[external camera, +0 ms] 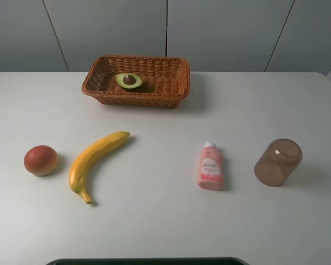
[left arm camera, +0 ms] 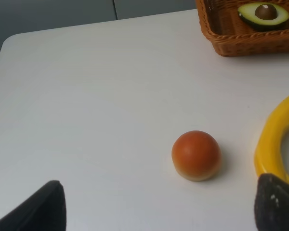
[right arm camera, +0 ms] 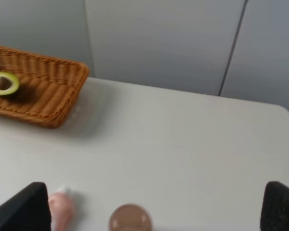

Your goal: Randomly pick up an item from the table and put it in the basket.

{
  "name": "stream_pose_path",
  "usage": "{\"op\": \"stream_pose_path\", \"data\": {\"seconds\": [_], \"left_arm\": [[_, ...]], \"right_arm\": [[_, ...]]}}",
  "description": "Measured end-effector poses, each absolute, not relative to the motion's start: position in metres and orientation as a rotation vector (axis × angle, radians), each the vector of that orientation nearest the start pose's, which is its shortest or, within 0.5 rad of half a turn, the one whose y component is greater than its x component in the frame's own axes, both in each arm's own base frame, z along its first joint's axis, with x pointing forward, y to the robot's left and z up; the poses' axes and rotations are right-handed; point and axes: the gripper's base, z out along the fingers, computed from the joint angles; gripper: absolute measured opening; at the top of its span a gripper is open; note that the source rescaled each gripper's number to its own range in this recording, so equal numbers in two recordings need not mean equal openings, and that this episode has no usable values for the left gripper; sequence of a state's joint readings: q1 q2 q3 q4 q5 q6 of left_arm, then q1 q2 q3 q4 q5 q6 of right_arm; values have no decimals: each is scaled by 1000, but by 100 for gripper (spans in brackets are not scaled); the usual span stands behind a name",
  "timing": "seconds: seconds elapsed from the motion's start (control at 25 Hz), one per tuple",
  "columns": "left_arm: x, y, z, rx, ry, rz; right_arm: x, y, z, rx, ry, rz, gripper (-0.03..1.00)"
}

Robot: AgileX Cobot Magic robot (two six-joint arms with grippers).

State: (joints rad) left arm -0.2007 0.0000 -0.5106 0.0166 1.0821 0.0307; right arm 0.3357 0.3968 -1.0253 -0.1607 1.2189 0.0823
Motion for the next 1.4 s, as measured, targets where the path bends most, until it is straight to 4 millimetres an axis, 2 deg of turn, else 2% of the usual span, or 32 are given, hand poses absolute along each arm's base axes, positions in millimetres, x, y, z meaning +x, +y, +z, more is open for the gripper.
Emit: {"op": "stream_pose_path", "data": {"seconds": [0.24,0.36,0.52,0.72,1.24,1.4], "left_arm": [[-7,3,278,236,2042,-86],[-7,3,278,236,2042,-86],[-7,3,278,236,2042,-86],[-7,3,278,236,2042,-86],[-7,3,278,236,2042,-86],[-7,3,278,236,2042,-86]], "right_arm": [[-7,-4,339,-287,2073,211,79],[-11,-3,314,-323,2046,238,79],[-14,-3,290,-360,2025,223,79],[-8,1,277,-387,2048,237,79],[-9,1,277,-367,2047,248,79],[-9,2,277,-294,2056,212,79]]}}
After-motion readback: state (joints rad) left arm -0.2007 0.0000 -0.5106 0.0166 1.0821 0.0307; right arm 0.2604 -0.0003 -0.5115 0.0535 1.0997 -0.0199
